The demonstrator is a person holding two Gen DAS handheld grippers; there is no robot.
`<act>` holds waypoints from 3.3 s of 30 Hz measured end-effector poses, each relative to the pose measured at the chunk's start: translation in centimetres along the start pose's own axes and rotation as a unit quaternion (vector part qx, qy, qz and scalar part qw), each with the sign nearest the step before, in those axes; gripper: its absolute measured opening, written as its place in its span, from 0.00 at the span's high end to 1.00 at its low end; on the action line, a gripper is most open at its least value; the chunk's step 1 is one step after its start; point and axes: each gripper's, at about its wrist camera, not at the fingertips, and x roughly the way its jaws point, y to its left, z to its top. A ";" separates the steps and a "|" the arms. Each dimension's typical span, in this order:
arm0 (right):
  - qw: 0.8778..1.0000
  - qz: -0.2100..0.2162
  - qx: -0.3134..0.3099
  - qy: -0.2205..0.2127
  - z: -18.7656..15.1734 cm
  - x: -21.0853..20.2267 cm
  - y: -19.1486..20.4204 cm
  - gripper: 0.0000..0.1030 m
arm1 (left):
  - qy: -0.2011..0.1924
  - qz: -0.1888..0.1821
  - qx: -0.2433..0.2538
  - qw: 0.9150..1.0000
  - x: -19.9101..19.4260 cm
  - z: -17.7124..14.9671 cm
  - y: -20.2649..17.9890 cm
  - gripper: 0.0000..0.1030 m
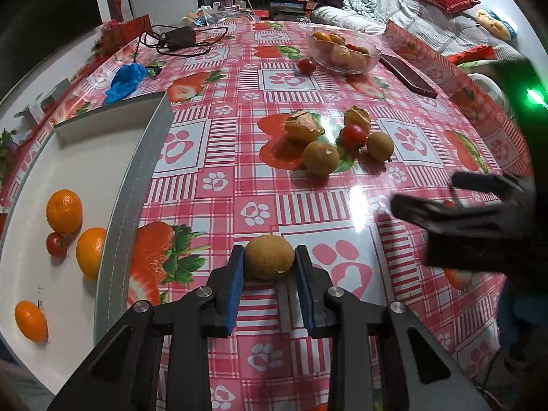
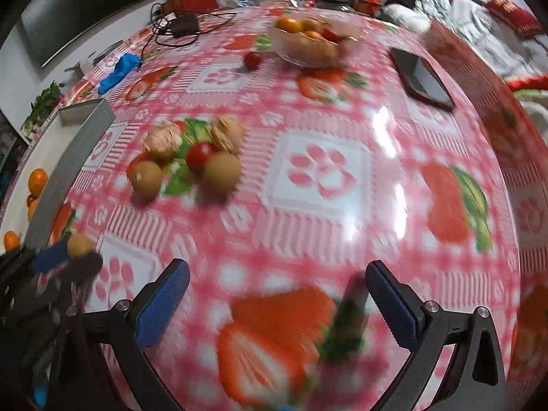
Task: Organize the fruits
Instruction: 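Grasp a yellow round fruit with the right tool while the left tool holds the kiwi, then carry the kiwi and the yellow fruit over the white tray with both tools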
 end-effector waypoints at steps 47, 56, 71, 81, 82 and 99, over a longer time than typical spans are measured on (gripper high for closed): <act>0.993 0.090 0.053 -0.048 -4.9 -5.0 -1.5 0.72 | -0.023 -0.042 -0.007 0.999 -4.4 -2.3 1.5 0.69; 0.994 0.095 0.039 -0.049 -4.3 -5.5 0.3 0.72 | -0.034 -0.048 -0.026 0.998 -5.6 -2.4 3.0 0.69; 0.994 0.100 0.001 -0.047 -2.7 -6.0 4.4 0.72 | -0.050 -0.054 -0.056 0.996 -6.7 -2.6 6.0 0.69; 0.993 0.103 -0.029 -0.043 -1.6 -5.9 7.5 0.72 | -0.063 -0.055 -0.079 0.993 -7.5 -2.7 8.8 0.69; 0.993 0.104 -0.032 -0.042 -1.5 -5.9 7.8 0.72 | -0.065 -0.055 -0.082 0.993 -7.6 -2.7 9.1 0.69; 0.985 0.141 -0.092 -0.032 2.4 -4.7 15.2 0.72 | -0.086 -0.013 -0.147 0.985 -8.7 -2.8 17.2 0.69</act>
